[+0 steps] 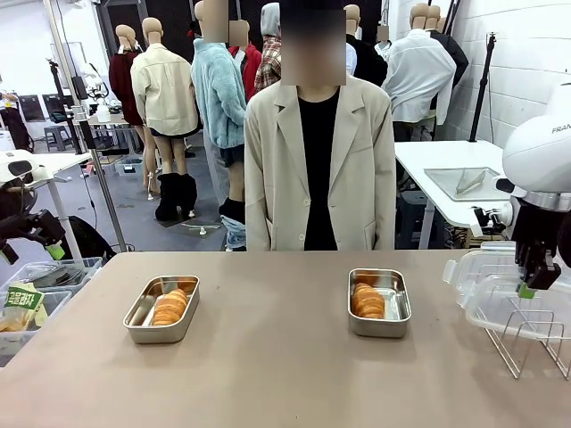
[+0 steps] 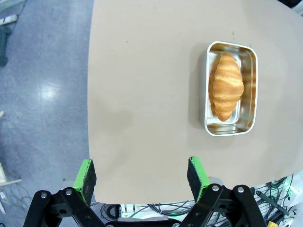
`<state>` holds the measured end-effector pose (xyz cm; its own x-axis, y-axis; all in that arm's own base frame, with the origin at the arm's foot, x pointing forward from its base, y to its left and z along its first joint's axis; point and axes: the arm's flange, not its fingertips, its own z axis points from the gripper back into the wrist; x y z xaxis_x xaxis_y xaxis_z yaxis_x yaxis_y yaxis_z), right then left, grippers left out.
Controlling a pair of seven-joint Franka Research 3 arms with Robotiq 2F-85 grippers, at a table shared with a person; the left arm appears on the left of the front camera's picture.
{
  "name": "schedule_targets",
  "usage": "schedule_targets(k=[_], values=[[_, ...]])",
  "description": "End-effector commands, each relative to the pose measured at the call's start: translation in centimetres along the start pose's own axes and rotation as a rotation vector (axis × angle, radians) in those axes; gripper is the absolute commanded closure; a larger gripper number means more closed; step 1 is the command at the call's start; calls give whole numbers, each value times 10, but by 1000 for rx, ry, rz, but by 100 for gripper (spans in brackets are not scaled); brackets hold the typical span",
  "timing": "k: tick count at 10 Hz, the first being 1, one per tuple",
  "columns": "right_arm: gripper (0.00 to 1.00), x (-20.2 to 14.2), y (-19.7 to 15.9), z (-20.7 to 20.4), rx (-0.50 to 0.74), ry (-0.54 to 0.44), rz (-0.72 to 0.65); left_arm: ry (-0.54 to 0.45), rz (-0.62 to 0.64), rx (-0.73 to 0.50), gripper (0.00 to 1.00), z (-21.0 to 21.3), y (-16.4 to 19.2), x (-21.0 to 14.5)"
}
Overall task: Place the bread in airtight containers.
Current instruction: Pick up one Airtight Container lid and hand it to the human, then release when the human grabs the Airtight Container lid.
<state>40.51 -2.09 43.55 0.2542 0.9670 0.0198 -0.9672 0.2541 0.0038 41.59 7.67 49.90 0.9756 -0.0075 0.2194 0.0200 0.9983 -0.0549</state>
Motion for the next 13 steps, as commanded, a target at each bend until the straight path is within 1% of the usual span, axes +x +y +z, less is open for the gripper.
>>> schedule_targets(k=[1, 3, 6, 8, 10, 12, 13], values=[[100, 2, -3, 2, 1, 6, -7, -11, 15, 8, 0, 0, 0, -1], [100, 2, 4, 7, -12, 2, 8, -11, 15, 8, 0, 0, 0, -1], [100, 1, 23, 24, -80, -13, 27, -11, 15, 8, 0, 0, 0, -1], [100, 4, 50, 58, -218, -51, 83, -11, 15, 8, 0, 0, 0, -1], [100, 9, 68, 90, -313, -184, 165, -11, 15, 8, 0, 0, 0, -1], [100, 25, 72, 114, -349, -247, 272, -11, 15, 8, 0, 0, 0, -1], [100, 37, 69, 123, -371, -280, 302, -11, 15, 8, 0, 0, 0, -1]])
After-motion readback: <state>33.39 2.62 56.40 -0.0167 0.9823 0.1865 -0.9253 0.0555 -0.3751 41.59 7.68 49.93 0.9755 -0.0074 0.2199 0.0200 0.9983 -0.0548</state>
